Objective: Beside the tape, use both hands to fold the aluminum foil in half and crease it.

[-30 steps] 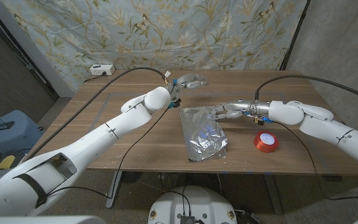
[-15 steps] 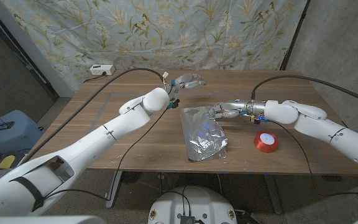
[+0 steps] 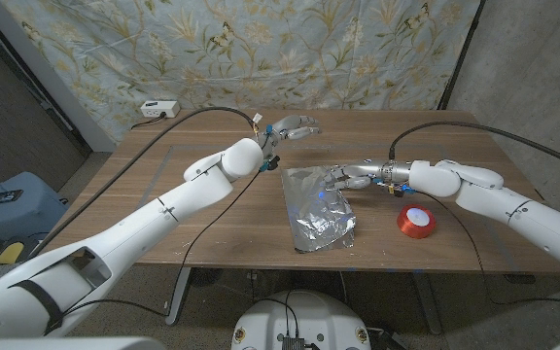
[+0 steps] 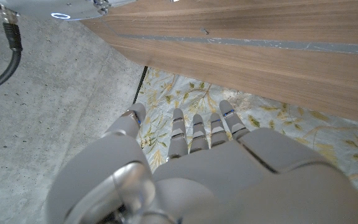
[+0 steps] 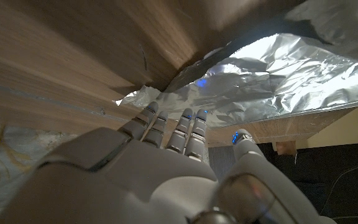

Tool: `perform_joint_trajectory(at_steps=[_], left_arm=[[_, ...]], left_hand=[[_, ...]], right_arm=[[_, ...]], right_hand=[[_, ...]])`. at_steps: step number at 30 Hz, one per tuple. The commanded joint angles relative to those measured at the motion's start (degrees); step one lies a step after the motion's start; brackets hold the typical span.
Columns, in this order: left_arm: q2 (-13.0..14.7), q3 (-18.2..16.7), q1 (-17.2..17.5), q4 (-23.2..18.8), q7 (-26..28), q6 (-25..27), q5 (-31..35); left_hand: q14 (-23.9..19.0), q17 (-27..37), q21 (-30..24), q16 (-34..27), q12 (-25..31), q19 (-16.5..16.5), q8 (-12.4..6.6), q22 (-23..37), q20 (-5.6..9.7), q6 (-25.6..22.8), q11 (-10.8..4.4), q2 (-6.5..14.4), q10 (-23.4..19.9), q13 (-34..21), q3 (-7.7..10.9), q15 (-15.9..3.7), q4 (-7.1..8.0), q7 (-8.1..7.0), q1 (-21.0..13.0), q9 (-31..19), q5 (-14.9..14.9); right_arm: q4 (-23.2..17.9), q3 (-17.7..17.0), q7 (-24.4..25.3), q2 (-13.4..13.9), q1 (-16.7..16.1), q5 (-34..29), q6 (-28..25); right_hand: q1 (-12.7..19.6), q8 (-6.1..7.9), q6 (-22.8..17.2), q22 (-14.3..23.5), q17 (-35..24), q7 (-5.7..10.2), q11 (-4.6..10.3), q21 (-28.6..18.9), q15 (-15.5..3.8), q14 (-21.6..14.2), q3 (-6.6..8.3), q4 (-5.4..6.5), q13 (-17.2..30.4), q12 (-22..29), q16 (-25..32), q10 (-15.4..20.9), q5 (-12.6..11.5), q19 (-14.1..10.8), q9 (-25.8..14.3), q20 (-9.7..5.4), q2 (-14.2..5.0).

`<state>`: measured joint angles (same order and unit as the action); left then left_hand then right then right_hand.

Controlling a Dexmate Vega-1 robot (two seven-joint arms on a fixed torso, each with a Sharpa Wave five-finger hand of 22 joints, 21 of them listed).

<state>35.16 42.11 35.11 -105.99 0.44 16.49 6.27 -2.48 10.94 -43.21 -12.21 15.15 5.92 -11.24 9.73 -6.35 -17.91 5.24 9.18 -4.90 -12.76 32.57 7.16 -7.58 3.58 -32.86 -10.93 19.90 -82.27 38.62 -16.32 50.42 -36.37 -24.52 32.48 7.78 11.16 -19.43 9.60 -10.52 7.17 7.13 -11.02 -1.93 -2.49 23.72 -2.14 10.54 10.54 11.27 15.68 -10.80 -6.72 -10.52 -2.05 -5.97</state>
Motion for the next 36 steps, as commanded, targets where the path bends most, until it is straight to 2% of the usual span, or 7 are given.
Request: perform_joint_trajectory(at_steps=[1, 9, 19, 23, 24, 28, 36], left_arm=[[1.5, -0.7, 1.6, -2.0, 0.8, 0.0, 1.1], [2.0, -1.3, 2.3, -2.2, 0.7, 0.7, 0.9], [3.1, -1.7, 2.5, -2.3, -0.1, -0.6, 0.9], [3.7, -1.9, 2.6, -2.1, -0.4, -1.7, 1.0], [3.8, -2.0, 2.7, -2.3, -0.4, -1.4, 1.1], [4.5, -2.1, 2.8, -2.1, -1.1, -2.9, 1.3], [7.4, -2.7, 2.8, -2.4, -4.3, -5.5, 1.6]], left_hand=[[-1.1, -0.1, 0.1, -0.4, 0.0, -0.8, -0.21, 0.3, 0.11, -0.9, -0.14, 0.1, -1.0, -0.1, 0.3, -0.11, -0.15, 0.01, 0.5, -0.2, -0.1], [-1.4, 0.0, 0.2, -0.4, 0.1, -1.1, -0.21, 0.3, 0.04, -1.1, -0.02, 0.2, -1.3, -0.1, 0.48, -0.04, -0.13, 0.16, 0.6, -0.2, -0.1], [-2.3, 0.0, 0.2, -0.6, 0.2, -2.0, -0.26, 0.3, 0.34, -1.6, -0.44, 0.1, -2.1, -0.1, 0.63, -0.51, -0.2, 0.0, 0.7, -0.2, -0.1], [-3.2, -0.1, 0.2, -0.8, 0.6, -3.0, -0.58, 0.3, 0.64, -2.8, -1.3, -0.1, -3.2, 0.0, 0.81, -0.98, -0.49, -0.3, 0.7, -0.2, -0.2], [-4.3, -0.1, 0.4, -1.1, 0.9, -3.4, -0.78, 0.3, 0.62, -3.7, -2.49, -0.2, -4.2, 0.0, 0.88, -1.52, -0.56, -0.45, 0.7, -0.2, -0.2], [-5.1, -0.1, 0.4, -1.2, 1.1, -4.2, -1.08, 0.3, 0.85, -4.9, -2.56, -0.3, -5.2, 0.0, 1.06, -2.12, -0.76, -0.55, 0.7, -0.2, -0.2], [-8.6, -0.2, 0.4, -1.9, 2.1, -6.7, -1.39, 0.3, 1.3, -7.8, -5.27, -0.7, -8.5, -0.1, 1.47, -3.88, -1.25, -2.01, 0.6, -0.1, -0.1]], right_arm=[[3.9, 1.6, 2.2, -1.1, 1.3, -1.8, 2.8], [8.9, 2.8, 3.3, -2.8, 3.3, -1.9, 3.9], [12.1, 4.4, 3.3, -3.5, 5.4, -2.6, 4.8], [12.9, 4.7, 3.6, -3.5, 6.0, -2.7, 4.9], [13.0, 4.8, 3.7, -3.5, 6.1, -2.8, 5.0], [13.2, 5.0, 3.8, -3.5, 6.3, -2.8, 4.5], [13.0, 5.3, 3.8, -3.4, 6.4, -2.6, 3.7]], right_hand=[[-0.3, 0.03, -0.1, 0.1, -0.2, -0.28, 0.21, 0.0, -3.01, -0.4, 0.2, -0.27, 0.2, 0.2, 0.2, 0.1, 0.0, -0.1, -0.2, -2.19, -0.18], [-0.3, 0.09, -0.3, 0.1, -0.2, -0.37, 0.31, 0.0, -3.44, -0.5, 0.26, -0.33, 0.2, 0.3, 0.3, 0.2, 0.0, -0.3, -0.2, -2.51, -0.27], [-0.3, 0.09, -0.3, 0.1, -0.2, -0.32, 0.47, -0.1, -3.58, -0.6, 0.29, -0.42, 0.2, 0.2, 0.3, 0.1, 0.0, -0.4, -0.2, -2.77, -0.31], [-0.3, 0.09, -0.3, 0.1, -0.2, -0.32, 0.44, -0.1, -3.62, -0.6, 0.3, -0.45, 0.2, 0.2, 0.3, 0.2, 0.0, -0.4, -0.2, -2.8, -0.33], [-0.3, 0.09, -0.3, 0.1, -0.2, -0.3, 0.38, -0.1, -3.62, -0.6, 0.3, -0.43, 0.2, 0.2, 0.3, 0.2, 0.0, -0.5, -0.2, -2.81, -0.35], [-0.4, 0.09, -0.3, 0.1, -0.2, -0.3, 0.43, 0.0, -3.68, -0.5, 0.3, -0.42, 0.2, 0.3, 0.3, 0.2, 0.0, -0.5, -0.2, -2.83, -0.36], [-0.5, 0.06, -0.3, 0.1, -0.2, -0.33, 0.35, 0.0, -3.68, -0.5, 0.31, -0.47, 0.2, 0.3, 0.3, 0.2, 0.0, -0.5, -0.2, -2.88, -0.36]])
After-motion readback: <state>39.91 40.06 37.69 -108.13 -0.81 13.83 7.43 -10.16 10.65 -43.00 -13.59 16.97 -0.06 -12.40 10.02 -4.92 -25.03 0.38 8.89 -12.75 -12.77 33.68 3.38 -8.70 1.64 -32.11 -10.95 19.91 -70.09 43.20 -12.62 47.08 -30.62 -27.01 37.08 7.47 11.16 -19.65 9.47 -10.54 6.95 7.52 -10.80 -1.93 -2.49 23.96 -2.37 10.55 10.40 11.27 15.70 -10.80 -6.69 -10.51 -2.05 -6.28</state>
